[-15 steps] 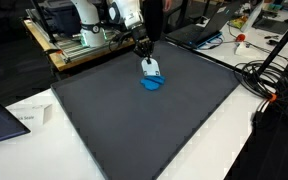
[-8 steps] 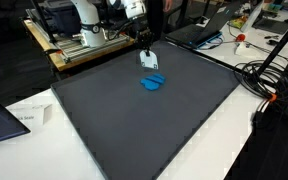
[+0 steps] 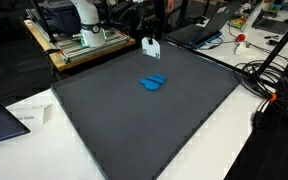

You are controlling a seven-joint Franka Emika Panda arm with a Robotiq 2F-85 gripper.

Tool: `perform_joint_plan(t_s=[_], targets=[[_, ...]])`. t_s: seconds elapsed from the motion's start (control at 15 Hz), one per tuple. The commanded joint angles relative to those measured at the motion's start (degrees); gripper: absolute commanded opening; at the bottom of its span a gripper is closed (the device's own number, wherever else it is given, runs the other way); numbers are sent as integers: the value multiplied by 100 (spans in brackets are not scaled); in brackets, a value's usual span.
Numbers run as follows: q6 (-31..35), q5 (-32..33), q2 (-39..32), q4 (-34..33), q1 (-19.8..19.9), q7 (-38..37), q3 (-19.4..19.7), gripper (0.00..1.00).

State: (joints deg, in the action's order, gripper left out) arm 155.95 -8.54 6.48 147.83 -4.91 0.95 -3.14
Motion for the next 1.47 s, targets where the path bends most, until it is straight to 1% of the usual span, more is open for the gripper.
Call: perform_joint_plan(t_s=[0.0, 0.33, 0.4, 0.47, 0.6, 0.73, 0.93, 1.07, 1.4], targets=[[-127, 16, 1, -139, 4, -62, -9, 4], [-102, 15, -25, -67, 2, -56, -9, 4], [-102, 15, -25, -67, 2, -56, -9, 1], [-283, -199, -111, -263, -26, -73, 14, 1], [-662, -140, -272, -608, 130, -761, 47, 1], [-912, -65, -453, -891, 266, -1200, 122, 1], [-1005, 198, -714, -1172, 427, -2166, 157, 1], [-972, 274, -882, -1336, 440, -2861, 172, 1], [-938, 418, -1193, -1551, 273, -4731, 250, 1]])
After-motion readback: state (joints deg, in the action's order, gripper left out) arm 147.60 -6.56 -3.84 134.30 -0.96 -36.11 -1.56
